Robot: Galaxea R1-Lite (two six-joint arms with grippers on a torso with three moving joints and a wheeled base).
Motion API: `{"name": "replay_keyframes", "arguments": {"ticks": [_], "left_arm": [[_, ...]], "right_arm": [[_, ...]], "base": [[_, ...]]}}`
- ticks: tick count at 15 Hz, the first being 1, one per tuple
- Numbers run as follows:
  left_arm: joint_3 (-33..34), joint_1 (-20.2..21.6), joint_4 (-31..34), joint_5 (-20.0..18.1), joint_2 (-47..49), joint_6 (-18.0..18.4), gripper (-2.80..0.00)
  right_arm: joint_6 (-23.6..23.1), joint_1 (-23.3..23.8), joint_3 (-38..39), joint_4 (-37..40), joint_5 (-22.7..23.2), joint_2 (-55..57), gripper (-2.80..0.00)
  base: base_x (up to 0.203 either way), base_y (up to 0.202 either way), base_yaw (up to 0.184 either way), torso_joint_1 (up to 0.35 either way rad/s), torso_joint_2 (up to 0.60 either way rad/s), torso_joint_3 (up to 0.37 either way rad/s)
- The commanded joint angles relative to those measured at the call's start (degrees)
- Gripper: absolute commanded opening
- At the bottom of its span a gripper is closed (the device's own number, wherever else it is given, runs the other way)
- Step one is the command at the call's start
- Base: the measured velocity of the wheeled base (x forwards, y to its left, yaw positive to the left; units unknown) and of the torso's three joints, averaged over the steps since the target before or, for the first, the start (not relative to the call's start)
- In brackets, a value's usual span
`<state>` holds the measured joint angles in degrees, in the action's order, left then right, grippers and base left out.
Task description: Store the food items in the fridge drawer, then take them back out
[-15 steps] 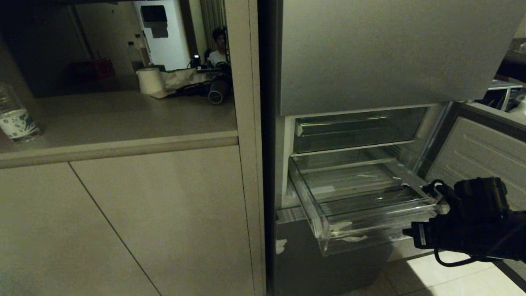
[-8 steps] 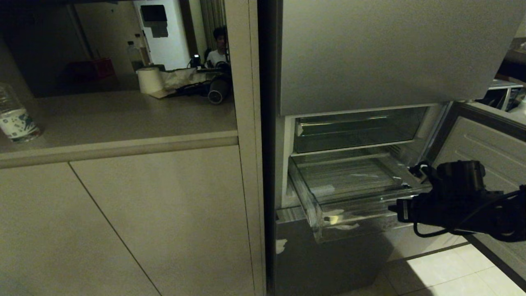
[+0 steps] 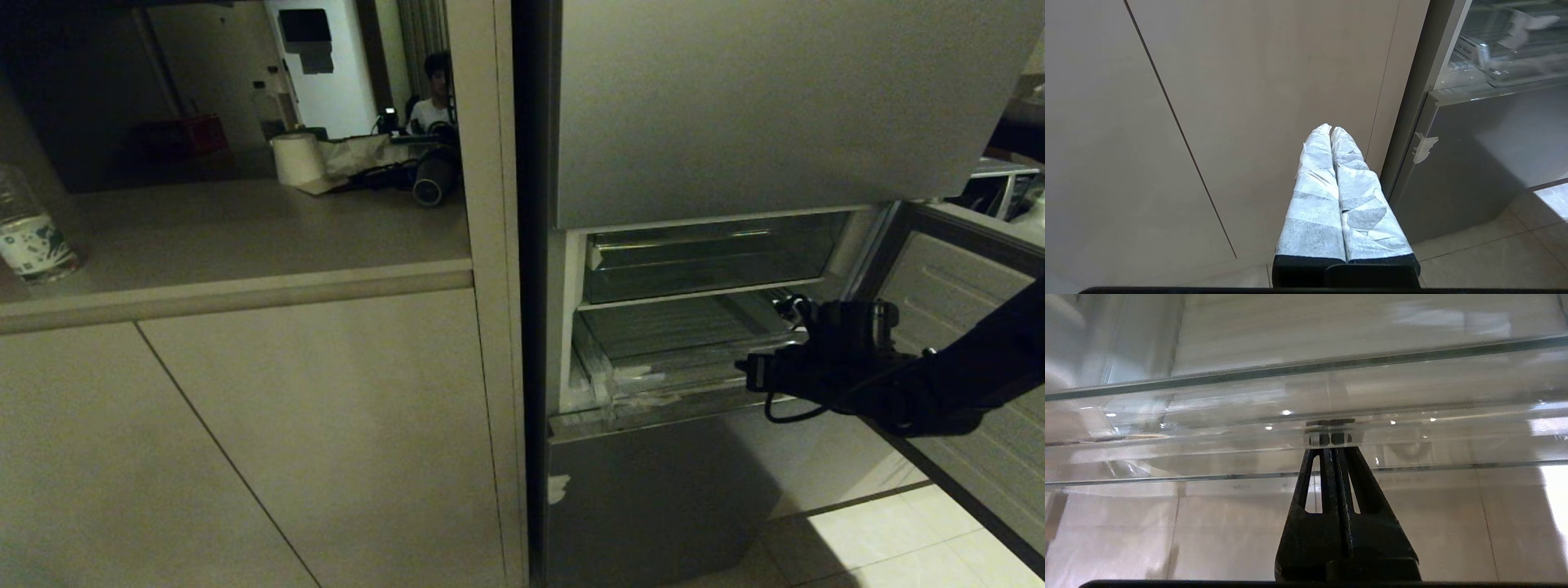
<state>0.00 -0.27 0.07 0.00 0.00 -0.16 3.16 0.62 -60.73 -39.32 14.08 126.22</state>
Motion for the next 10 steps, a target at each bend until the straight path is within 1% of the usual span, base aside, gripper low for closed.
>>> {"name": "replay_keyframes", "arguments": {"ticks": [1, 3, 7, 8, 10], "left_arm": [[0.0, 0.0, 0.0, 0.0, 0.1, 0.0, -2.80], [0.0, 0.0, 0.0, 0.0, 0.1, 0.0, -2.80], [0.0, 0.0, 0.0, 0.0, 0.1, 0.0, -2.80], [0.0, 0.0, 0.0, 0.0, 0.1, 0.0, -2.80], [0.0, 0.0, 0.0, 0.0, 0.1, 0.0, -2.80]], "right_arm": [[0.5, 0.2, -7.2, -0.4, 2.3, 6.7, -2.80], [1.8, 0.2, -11.0, -0.5, 5.0, 9.1, -2.80], [3.1, 0.3, -16.8, -0.6, 8.0, 12.0, -2.80], [3.6, 0.3, -18.1, -1.4, 8.2, 13.1, -2.80], [6.0, 0.2, -19.5, -6.2, 8.3, 15.0, -2.80]], "base": [[0.000, 0.000, 0.000, 0.000, 0.00, 0.000], [0.000, 0.000, 0.000, 0.000, 0.00, 0.000], [0.000, 0.000, 0.000, 0.000, 0.00, 0.000], [0.000, 0.000, 0.000, 0.000, 0.00, 0.000], [0.000, 0.000, 0.000, 0.000, 0.00, 0.000]]}}
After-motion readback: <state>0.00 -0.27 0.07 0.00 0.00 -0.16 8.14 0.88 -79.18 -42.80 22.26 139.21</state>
